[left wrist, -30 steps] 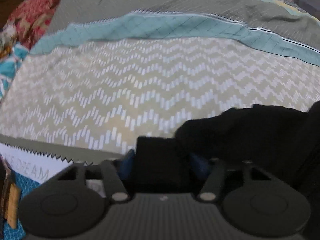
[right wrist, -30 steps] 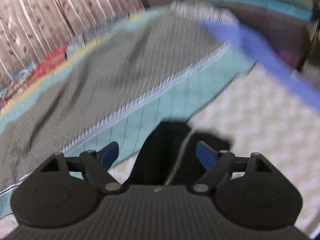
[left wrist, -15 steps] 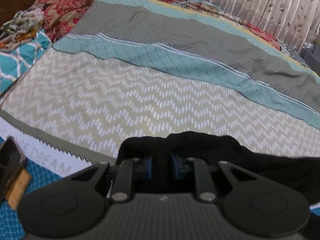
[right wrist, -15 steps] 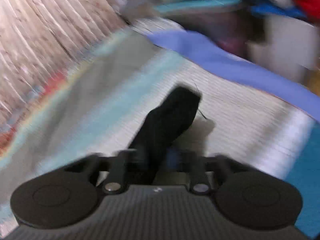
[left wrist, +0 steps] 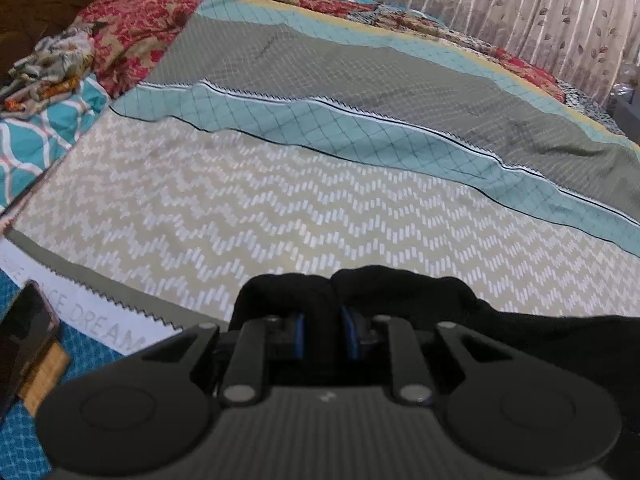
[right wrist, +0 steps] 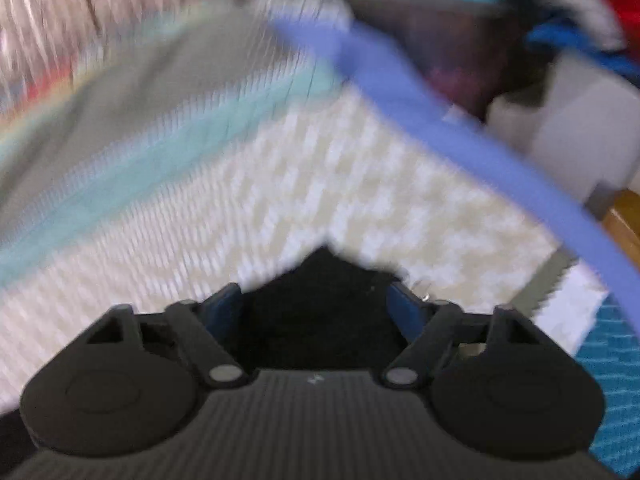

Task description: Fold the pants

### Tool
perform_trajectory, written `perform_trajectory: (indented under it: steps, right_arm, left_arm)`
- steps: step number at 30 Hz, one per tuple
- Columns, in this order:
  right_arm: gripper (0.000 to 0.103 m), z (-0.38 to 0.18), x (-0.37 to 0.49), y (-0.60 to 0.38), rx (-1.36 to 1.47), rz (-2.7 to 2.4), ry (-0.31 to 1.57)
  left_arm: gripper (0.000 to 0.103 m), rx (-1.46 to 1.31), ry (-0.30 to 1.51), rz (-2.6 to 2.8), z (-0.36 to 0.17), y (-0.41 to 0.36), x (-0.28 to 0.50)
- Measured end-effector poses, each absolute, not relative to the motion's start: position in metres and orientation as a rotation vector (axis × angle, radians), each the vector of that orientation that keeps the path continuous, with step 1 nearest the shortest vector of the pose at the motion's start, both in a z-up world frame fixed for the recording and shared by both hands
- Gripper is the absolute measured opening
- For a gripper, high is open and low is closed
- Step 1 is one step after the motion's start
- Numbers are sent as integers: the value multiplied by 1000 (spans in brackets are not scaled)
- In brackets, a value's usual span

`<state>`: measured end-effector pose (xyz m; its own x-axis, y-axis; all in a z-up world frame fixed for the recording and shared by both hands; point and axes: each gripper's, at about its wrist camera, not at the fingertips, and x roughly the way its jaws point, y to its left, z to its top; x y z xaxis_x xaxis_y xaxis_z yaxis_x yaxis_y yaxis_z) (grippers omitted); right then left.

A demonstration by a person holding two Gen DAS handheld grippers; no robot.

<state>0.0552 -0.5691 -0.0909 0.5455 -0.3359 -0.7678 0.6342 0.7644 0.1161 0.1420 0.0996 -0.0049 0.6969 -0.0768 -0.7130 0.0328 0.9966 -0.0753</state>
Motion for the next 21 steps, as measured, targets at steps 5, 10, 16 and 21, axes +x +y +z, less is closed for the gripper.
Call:
perform_trajectory:
  steps: [5,10,16,21]
  right_arm:
    - [17,-48,63,-562,433,-646,572]
    - [25,-4,98,-561,488,-629,416]
    - [62,-20,109,-516,283,-553,603]
    - [65,14,-20,-486,273,-302,527]
  left_arm:
    - [16,-107,720,-38,22,117,161]
    - [19,-160,614,20,36,120,201]
    - [31,-40,853,40,-18,99,236]
    - [59,-46,723,10,15,137,157]
